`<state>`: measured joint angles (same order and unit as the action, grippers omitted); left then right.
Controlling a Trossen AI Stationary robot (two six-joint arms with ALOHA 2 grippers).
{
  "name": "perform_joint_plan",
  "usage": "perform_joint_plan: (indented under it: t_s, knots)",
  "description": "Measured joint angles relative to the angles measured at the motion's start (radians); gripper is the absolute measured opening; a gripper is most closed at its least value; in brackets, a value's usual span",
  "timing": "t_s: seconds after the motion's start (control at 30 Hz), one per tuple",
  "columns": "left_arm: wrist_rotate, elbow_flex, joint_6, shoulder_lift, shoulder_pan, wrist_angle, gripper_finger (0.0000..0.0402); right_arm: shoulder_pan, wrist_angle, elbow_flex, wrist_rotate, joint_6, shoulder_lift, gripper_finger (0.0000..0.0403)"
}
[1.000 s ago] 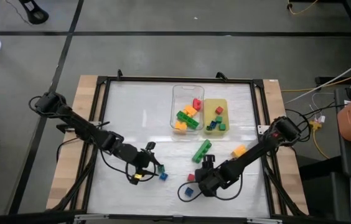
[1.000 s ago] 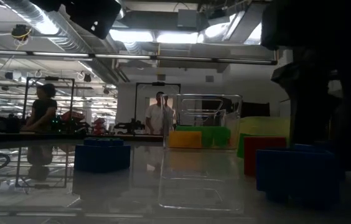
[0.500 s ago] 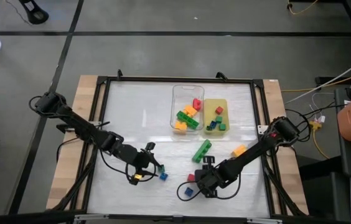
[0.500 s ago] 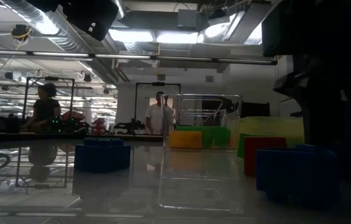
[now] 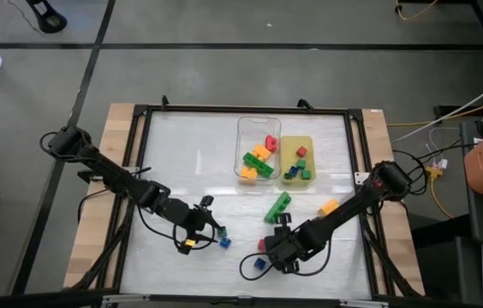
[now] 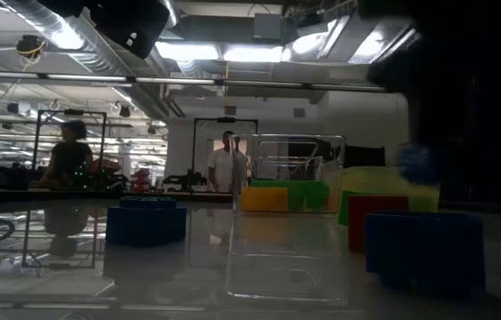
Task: Sort blocks by size
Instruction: Put the small blue game piece into the yellow bin
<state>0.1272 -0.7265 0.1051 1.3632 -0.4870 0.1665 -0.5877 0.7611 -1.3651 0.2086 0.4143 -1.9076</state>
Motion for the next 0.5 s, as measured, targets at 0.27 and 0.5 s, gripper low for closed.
perform_joint_plan:
  t_s: [0.27,0.5]
  knots:
    - [0.0,0.0,0.072,0.0,-0.006,0.0,0.0164,0.047,0.235,-0.183,0.086,-0.103,0.0,0.0141]
    - [-0.001,0.0,0.05,0.0,-0.011,-0.007,0.0164,0.095,0.522,-0.258,0.184,-0.106,0.005,0.0144]
